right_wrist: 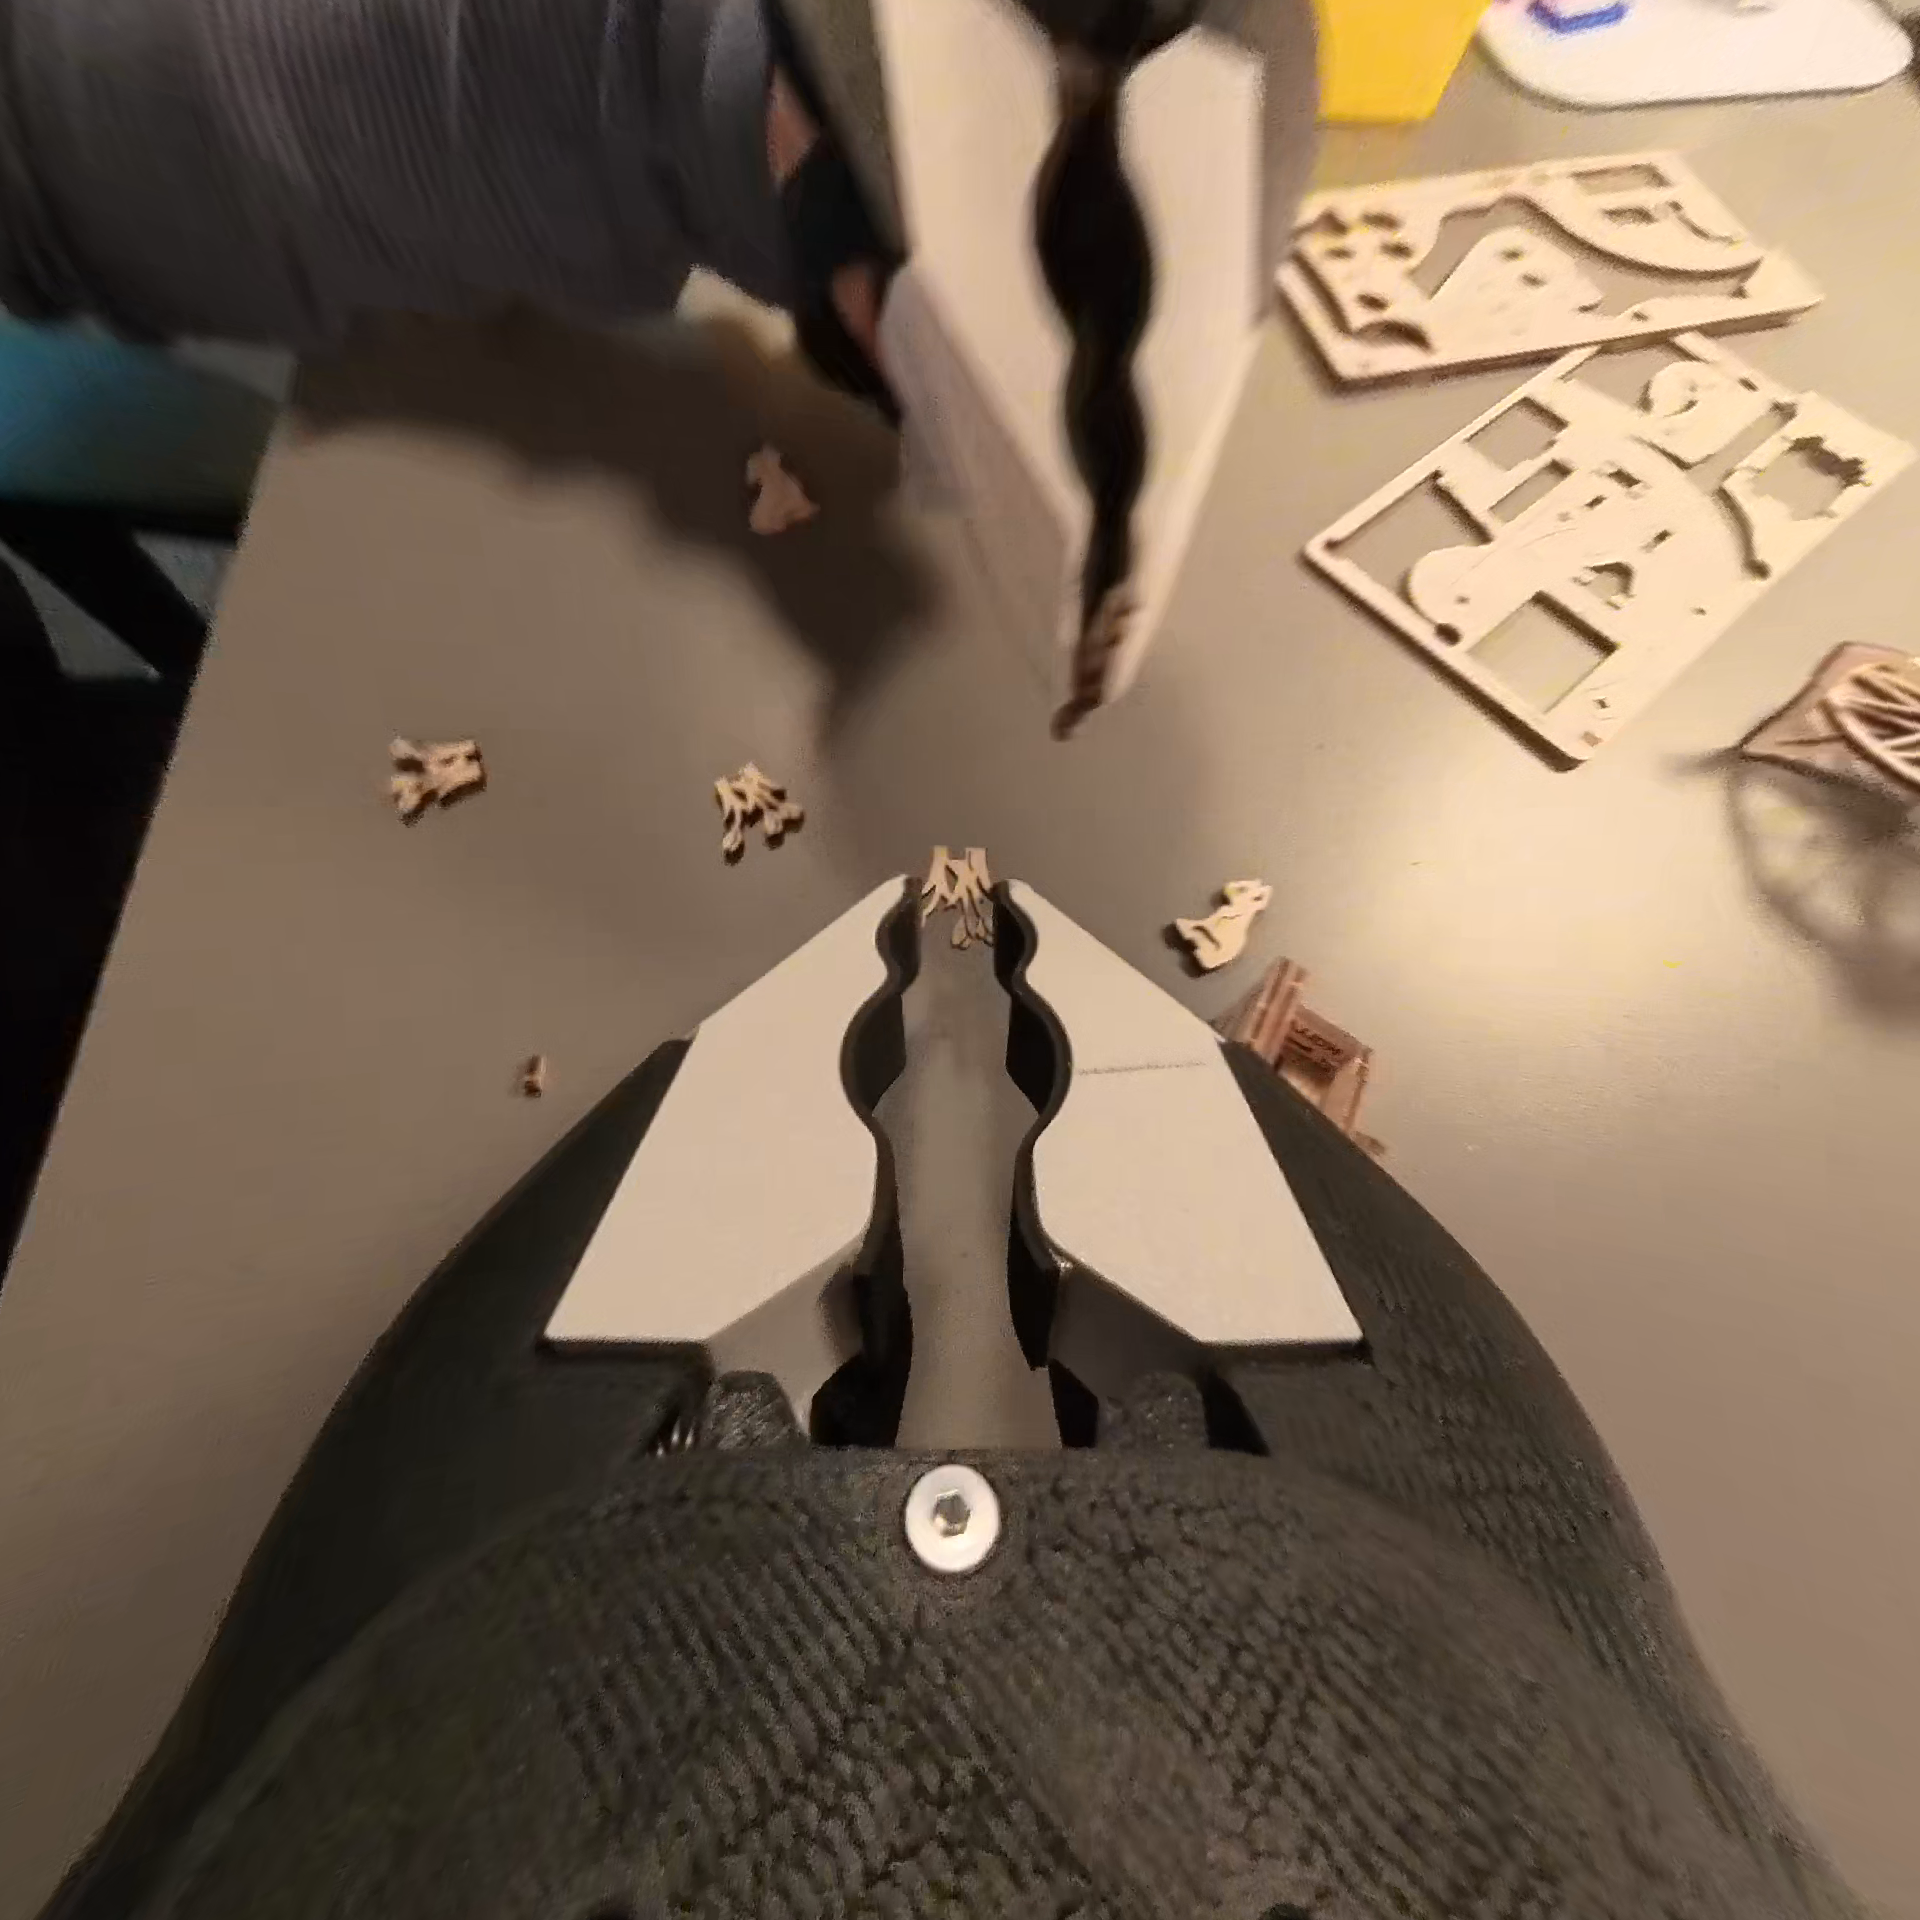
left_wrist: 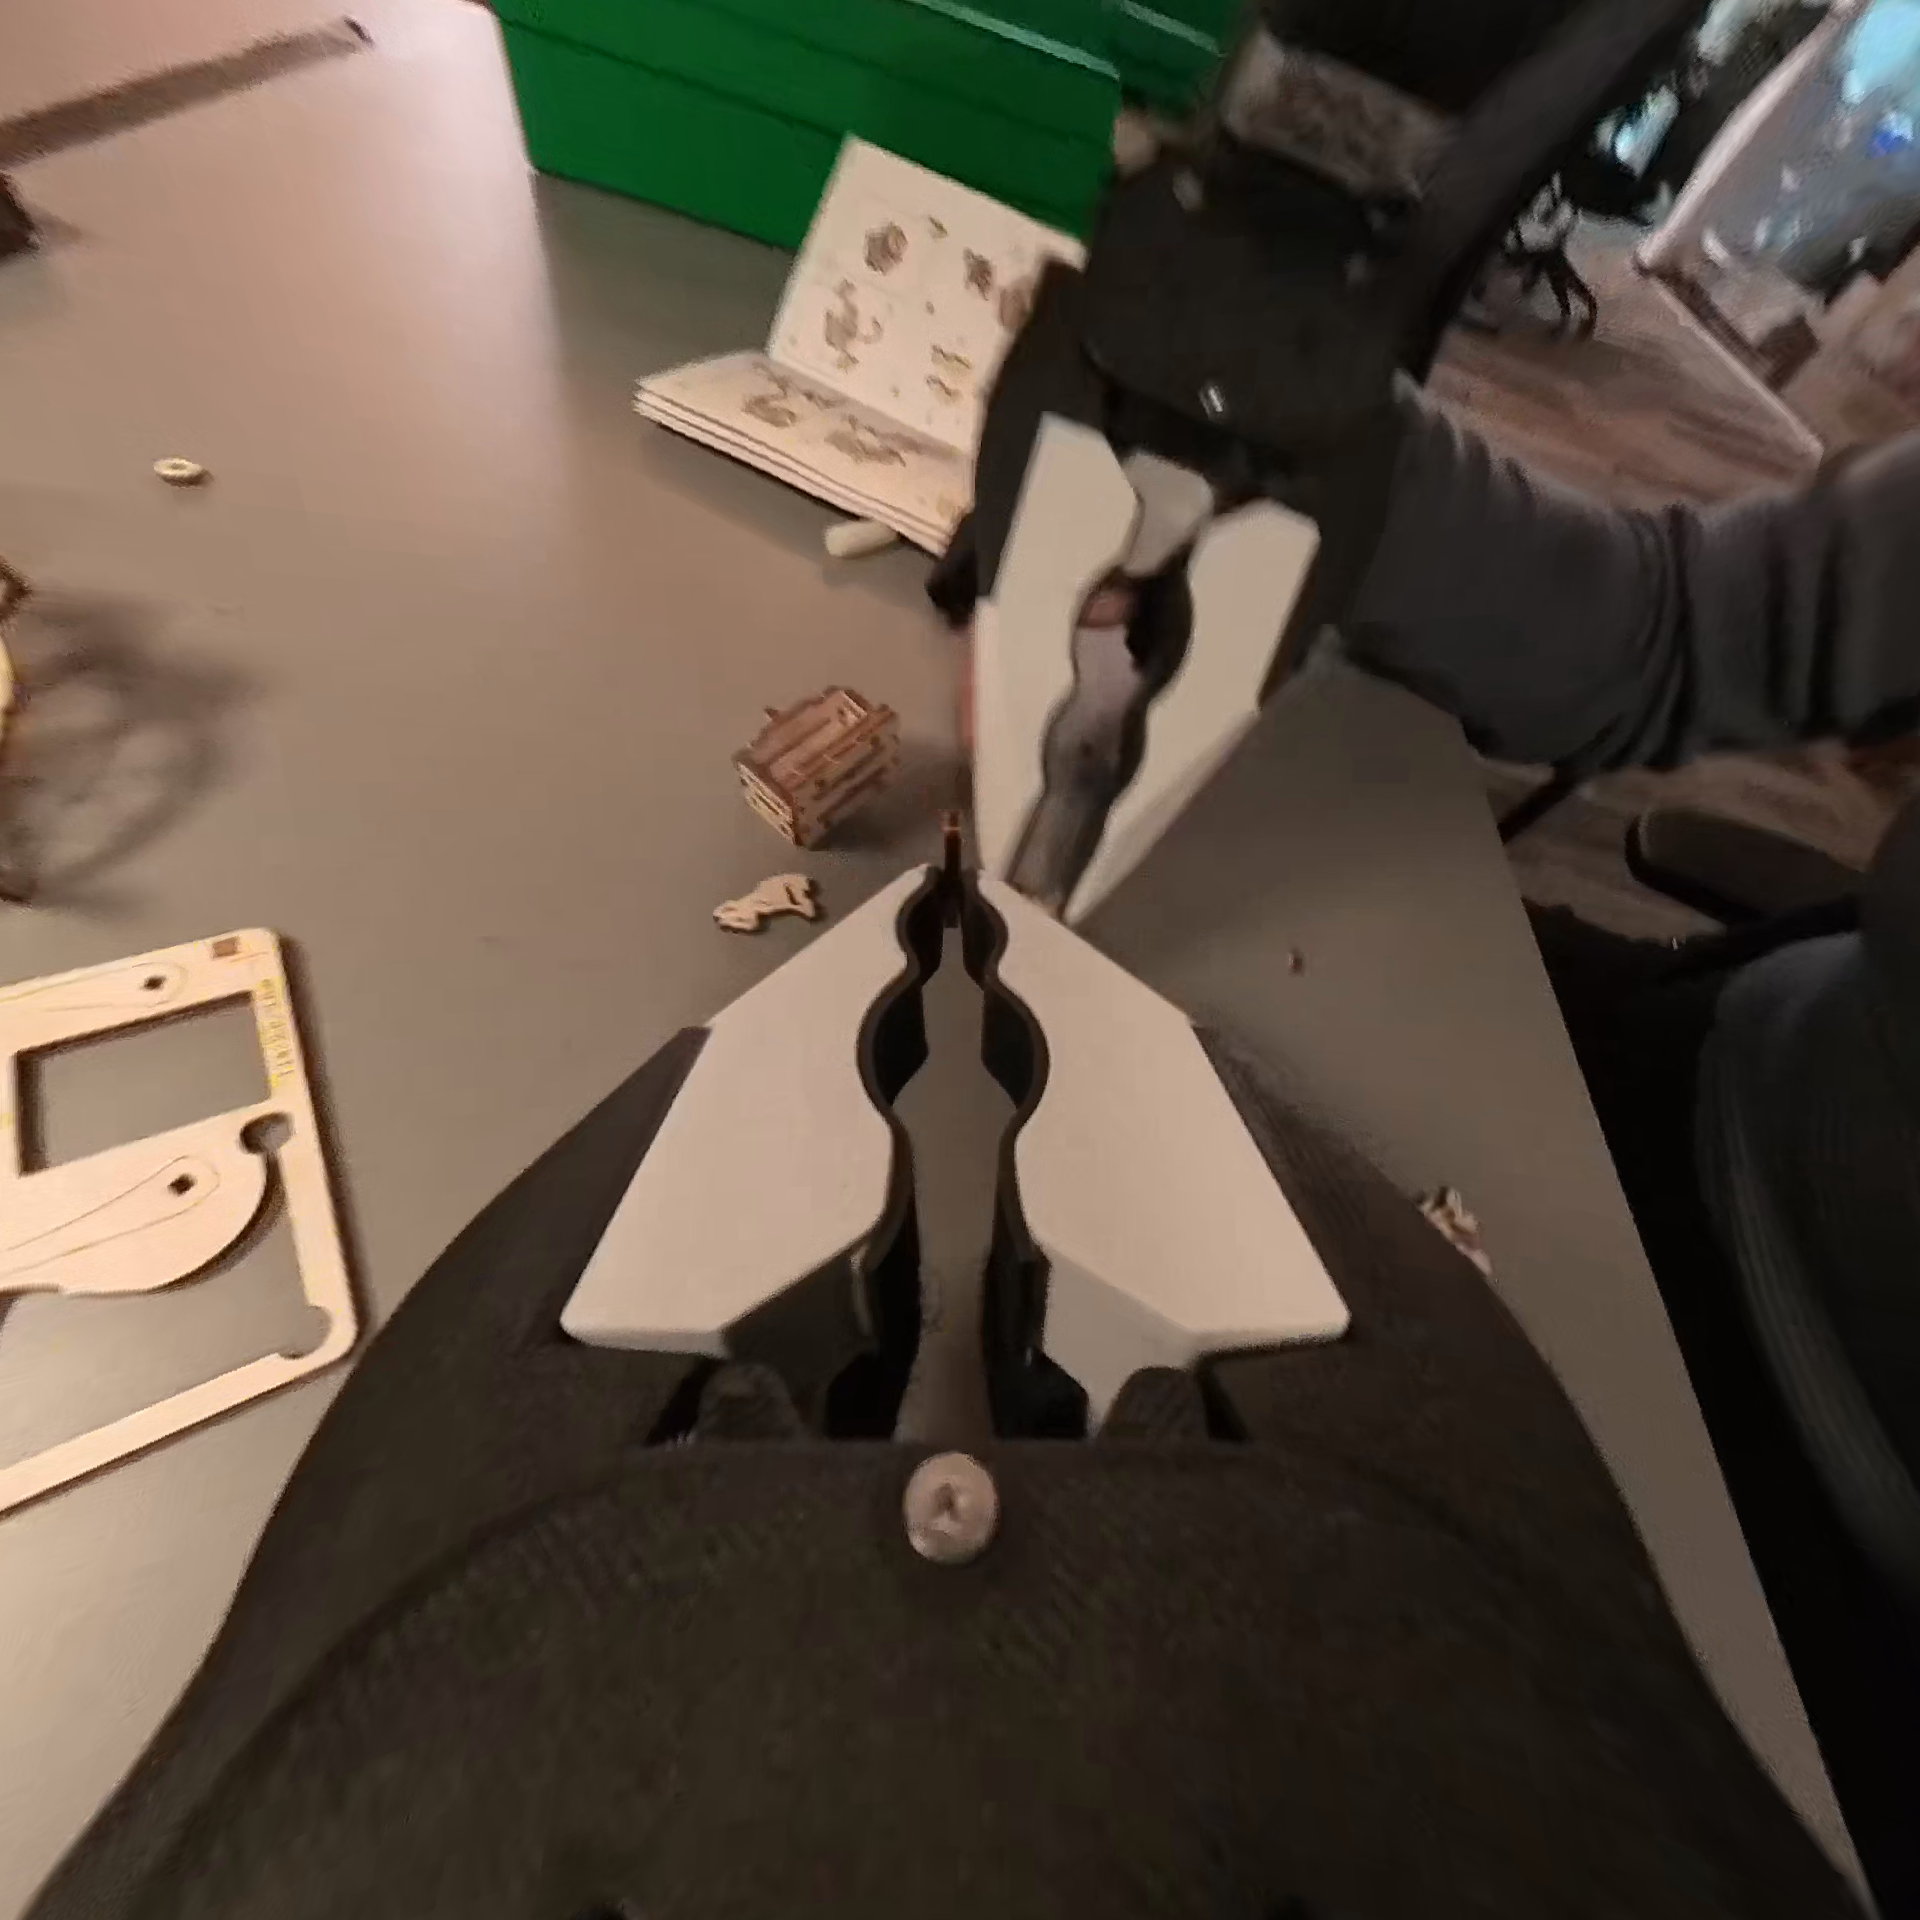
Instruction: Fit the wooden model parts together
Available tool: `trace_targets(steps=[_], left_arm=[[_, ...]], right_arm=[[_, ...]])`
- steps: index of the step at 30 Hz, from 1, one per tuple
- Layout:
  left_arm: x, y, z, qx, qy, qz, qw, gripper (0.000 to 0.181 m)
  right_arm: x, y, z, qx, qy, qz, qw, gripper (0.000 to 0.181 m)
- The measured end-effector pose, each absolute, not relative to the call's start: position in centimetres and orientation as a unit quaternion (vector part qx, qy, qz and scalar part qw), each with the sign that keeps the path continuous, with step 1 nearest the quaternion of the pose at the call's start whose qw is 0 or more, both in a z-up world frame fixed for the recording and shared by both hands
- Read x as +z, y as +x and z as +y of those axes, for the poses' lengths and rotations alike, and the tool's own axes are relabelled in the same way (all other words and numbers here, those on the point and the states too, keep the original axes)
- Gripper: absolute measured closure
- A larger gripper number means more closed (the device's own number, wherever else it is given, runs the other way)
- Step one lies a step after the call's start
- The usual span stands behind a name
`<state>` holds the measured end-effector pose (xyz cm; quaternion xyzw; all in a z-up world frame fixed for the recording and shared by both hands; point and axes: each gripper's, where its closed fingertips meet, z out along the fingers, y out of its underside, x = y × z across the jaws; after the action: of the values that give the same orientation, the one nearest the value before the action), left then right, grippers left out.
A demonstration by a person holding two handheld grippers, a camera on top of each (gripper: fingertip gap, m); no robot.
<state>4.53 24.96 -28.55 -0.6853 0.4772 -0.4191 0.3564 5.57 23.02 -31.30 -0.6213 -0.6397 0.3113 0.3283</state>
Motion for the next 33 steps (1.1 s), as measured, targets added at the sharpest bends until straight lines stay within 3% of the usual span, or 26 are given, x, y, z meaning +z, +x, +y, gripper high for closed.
trace_targets(steps=[9,33], left_arm=[[-30.8,5.5,22.8,-0.399,-0.670,0.544,0.311,0.180],[-32.0,5.8,22.1,-0.355,-0.667,0.582,0.300,0.180]], right_arm=[[-30.0,5.3,23.4,0.348,-0.610,-0.616,0.355,0.170],[-30.7,5.4,22.4,0.354,-0.610,-0.632,0.321,0.170]])
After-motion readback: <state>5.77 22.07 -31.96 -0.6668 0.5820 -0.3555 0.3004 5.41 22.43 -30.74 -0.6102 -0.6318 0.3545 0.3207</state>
